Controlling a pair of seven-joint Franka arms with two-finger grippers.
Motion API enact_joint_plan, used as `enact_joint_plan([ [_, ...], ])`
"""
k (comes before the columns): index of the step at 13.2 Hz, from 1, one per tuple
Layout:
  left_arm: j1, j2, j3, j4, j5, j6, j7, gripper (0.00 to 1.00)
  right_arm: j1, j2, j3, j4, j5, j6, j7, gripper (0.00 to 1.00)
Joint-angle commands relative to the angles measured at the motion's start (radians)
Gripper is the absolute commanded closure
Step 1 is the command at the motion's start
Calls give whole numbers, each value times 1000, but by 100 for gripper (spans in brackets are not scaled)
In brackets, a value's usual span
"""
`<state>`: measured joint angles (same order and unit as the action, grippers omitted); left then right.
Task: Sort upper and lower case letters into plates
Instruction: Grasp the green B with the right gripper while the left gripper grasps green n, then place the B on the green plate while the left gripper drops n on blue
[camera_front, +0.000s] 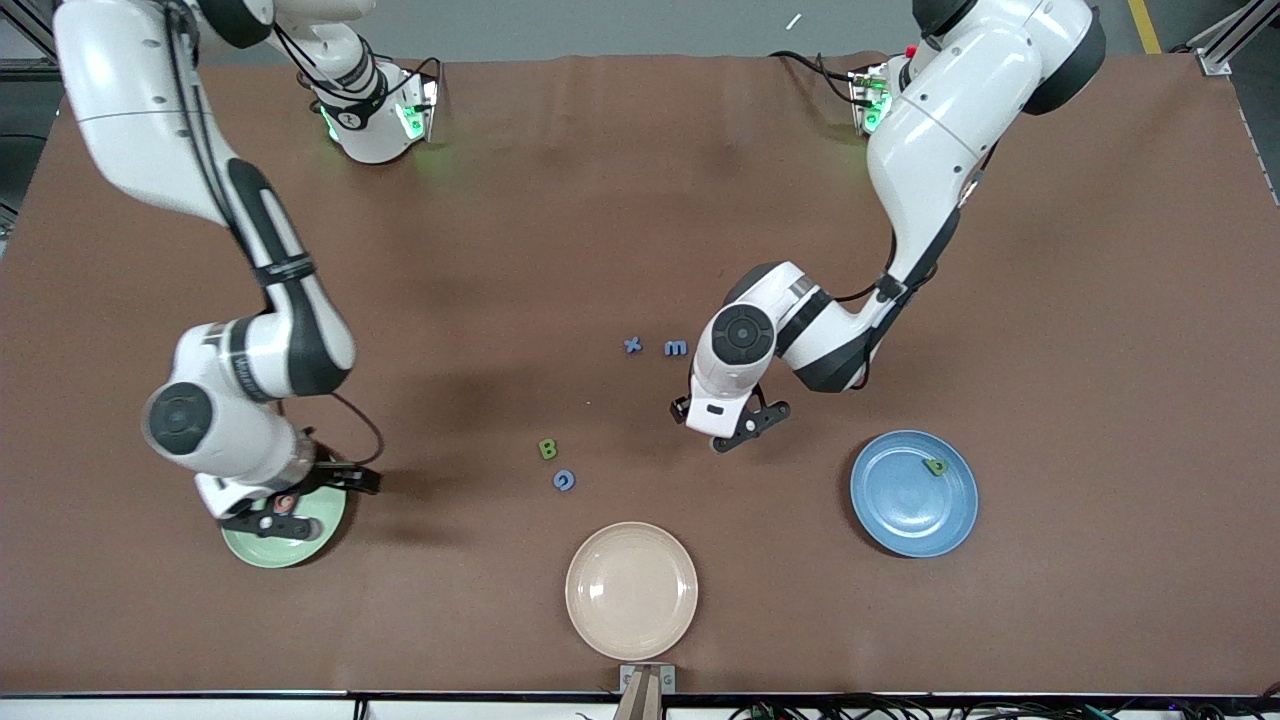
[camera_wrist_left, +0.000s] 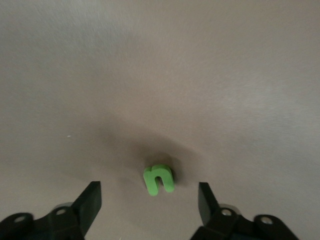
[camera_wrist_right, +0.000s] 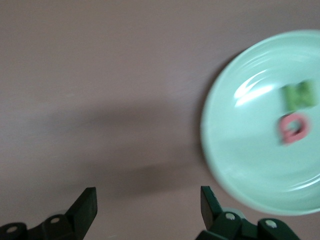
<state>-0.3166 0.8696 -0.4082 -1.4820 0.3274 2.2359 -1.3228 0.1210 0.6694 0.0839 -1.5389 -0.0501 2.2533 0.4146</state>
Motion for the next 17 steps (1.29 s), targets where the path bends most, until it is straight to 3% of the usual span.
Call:
enact_joint_plan([
  [1, -42, 25, 28, 37, -1, -13, -74, 27, 122, -5, -7, 5, -1, 6, 171, 8],
  [5, -41, 20, 28, 35, -1, -13, -84, 70, 261, 47, -9, -6, -4, 158, 182, 8],
  [9, -32, 23, 55, 37, 1, -13, -73, 74, 324, 117, -13, -6, -20, 236, 181, 8],
  [11, -30, 16, 57, 37, 5, -13, -75, 96, 341, 122, -16, -9, -27, 235, 179, 10],
  [12, -24, 5, 58, 37, 9, -19, -76, 100, 342, 122, -16, -10, -36, 235, 181, 13],
  [15, 39, -66, 106, 35, 15, -62, -44, 100, 348, 130, -16, -18, -109, 235, 181, 22],
  [17, 129, -95, 106, 28, 16, -85, 78, 99, 345, 140, -16, -17, -148, 239, 181, 26],
])
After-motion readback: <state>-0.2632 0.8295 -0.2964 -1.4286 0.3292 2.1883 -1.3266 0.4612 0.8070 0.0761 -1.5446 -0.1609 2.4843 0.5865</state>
